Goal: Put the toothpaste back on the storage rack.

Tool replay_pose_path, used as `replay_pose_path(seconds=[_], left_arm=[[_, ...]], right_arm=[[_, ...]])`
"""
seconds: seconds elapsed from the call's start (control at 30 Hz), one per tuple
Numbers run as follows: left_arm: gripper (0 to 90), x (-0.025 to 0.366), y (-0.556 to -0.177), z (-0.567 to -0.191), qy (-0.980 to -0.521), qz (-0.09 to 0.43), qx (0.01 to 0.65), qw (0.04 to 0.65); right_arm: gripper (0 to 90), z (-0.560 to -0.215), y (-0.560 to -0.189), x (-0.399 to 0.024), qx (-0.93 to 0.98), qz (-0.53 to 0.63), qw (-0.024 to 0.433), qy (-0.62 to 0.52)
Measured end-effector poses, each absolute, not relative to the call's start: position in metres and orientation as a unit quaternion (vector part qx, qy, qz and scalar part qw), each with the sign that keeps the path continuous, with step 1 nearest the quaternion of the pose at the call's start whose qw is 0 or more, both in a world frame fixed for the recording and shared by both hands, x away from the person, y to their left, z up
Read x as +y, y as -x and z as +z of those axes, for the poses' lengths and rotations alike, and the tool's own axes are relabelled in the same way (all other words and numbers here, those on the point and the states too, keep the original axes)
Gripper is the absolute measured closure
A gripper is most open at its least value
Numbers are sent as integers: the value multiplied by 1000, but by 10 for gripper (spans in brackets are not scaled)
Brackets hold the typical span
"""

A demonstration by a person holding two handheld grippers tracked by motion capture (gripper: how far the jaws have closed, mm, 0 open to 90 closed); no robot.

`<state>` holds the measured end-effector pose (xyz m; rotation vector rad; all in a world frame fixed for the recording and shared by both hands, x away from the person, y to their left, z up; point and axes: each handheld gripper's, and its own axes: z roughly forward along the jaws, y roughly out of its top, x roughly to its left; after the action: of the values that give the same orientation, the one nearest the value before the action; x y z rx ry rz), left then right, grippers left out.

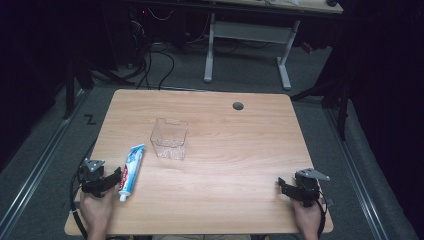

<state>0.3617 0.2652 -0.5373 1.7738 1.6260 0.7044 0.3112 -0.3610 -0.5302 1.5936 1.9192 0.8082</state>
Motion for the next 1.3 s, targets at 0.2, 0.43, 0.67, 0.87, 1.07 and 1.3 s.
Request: replay_pose_path(seconds=[0.2,0.43,0.67,0.87,1.07,1.3], left_arm=[[367,264,-361,-538,-675,269,613,309],[364,264,-361,-538,-675,268,613,310],[354,264,-361,-538,-675,269,613,309],[336,264,-361,-538,-676,266,613,311],[310,263,-362,-538,-681,262,608,312],[320,267,-363,-537,-682,254,605,324]], right_arm=[[291,-530,-311,-361,707,298,257,-587],[291,-530,-312,-361,707,298,257,-587],[291,-530,-312,-361,707,298,257,-587],[291,-530,-312,-361,707,298,257,-587],[291,-530,-312,-361,707,298,257,-587],[291,-530,-312,-361,707,298,257,-587]])
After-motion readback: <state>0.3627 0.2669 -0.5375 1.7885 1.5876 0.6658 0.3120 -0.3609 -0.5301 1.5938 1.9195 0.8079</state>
